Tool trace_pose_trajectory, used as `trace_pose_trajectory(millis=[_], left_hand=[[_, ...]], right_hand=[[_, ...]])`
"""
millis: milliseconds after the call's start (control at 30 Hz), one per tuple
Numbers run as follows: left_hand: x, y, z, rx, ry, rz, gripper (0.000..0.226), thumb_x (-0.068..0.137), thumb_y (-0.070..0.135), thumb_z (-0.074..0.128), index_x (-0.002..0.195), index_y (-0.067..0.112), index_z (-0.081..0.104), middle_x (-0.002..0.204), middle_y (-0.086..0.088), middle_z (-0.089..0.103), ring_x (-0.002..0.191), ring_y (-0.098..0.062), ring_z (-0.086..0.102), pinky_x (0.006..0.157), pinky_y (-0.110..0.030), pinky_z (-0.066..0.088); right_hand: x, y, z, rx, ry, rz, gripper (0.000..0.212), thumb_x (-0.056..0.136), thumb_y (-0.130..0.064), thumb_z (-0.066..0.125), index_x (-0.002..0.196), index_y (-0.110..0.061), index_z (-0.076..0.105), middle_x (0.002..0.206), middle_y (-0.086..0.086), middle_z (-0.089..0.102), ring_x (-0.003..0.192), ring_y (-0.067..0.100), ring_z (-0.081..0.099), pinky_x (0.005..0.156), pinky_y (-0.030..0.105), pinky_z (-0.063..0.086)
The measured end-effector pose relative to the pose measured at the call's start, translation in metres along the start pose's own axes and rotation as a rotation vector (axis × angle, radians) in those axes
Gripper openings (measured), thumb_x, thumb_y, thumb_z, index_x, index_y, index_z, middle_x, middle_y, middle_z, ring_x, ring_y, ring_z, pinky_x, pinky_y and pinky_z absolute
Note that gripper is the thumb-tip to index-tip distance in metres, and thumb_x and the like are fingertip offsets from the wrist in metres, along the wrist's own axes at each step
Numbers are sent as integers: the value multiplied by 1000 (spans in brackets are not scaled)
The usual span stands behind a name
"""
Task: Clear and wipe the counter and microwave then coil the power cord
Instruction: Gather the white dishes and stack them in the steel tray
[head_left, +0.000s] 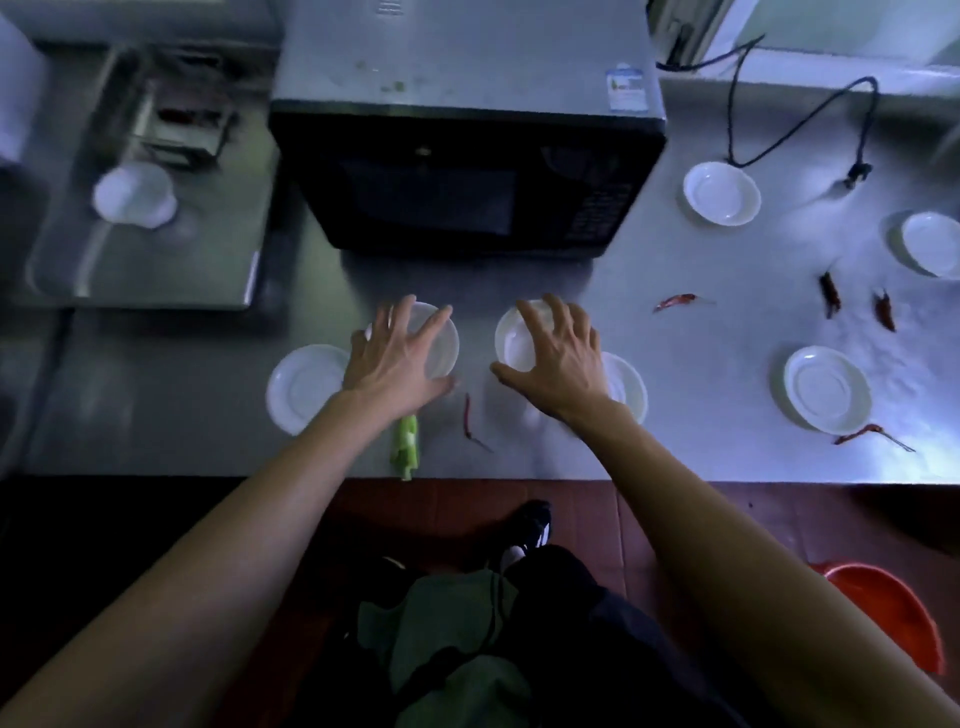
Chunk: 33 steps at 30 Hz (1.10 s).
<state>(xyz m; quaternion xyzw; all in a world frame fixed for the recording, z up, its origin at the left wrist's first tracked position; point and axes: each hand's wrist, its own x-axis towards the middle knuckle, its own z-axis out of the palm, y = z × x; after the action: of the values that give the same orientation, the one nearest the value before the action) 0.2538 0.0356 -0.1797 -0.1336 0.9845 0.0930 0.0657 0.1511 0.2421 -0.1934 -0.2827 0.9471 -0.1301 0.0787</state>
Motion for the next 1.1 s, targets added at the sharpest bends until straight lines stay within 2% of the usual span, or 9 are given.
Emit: trace_pose_trajectory(millis=[300, 467, 700, 933, 1100], left_hand=[[-90, -145, -31, -62, 80, -163, 97, 70, 67, 71, 150, 41, 22, 156, -6, 14, 143, -33, 14, 102, -61, 35], [-132, -207, -42, -63, 105, -273, 99, 69, 69, 71, 149, 41, 21, 155, -5, 15, 142, -31, 15, 102, -57, 37], [-151, -266, -40, -77, 134, -384, 101, 68, 73, 68, 150, 45, 16, 155, -3, 13, 142, -30, 16, 102, -56, 38], [-129, -316, -47, -91, 119, -441, 101, 69, 72, 68, 151, 47, 14, 158, -2, 10, 145, -30, 12, 108, -56, 33], [-93, -348, -67, -54, 145, -420, 98, 66, 67, 72, 147, 43, 24, 154, -1, 18, 140, -30, 17, 104, -54, 38]], right_hand=[[1, -168, 19, -11, -1, -171, 92, 75, -71, 64, 151, -34, 28, 155, 6, 27, 141, 33, 22, 112, 50, 32], [2, -236, 29, -1, 3, -246, 92, 74, -70, 64, 150, -35, 27, 156, 4, 25, 140, 31, 22, 110, 48, 33], [20, -294, 42, 12, -14, -344, 89, 75, -67, 66, 150, -37, 28, 158, 4, 23, 144, 32, 19, 114, 51, 30], [67, -333, 61, 52, -50, -375, 93, 73, -67, 68, 151, -34, 28, 159, 4, 24, 143, 32, 20, 114, 51, 30], [114, -357, 72, 107, -49, -349, 94, 71, -64, 71, 151, -33, 31, 157, 6, 28, 143, 33, 23, 114, 50, 30]])
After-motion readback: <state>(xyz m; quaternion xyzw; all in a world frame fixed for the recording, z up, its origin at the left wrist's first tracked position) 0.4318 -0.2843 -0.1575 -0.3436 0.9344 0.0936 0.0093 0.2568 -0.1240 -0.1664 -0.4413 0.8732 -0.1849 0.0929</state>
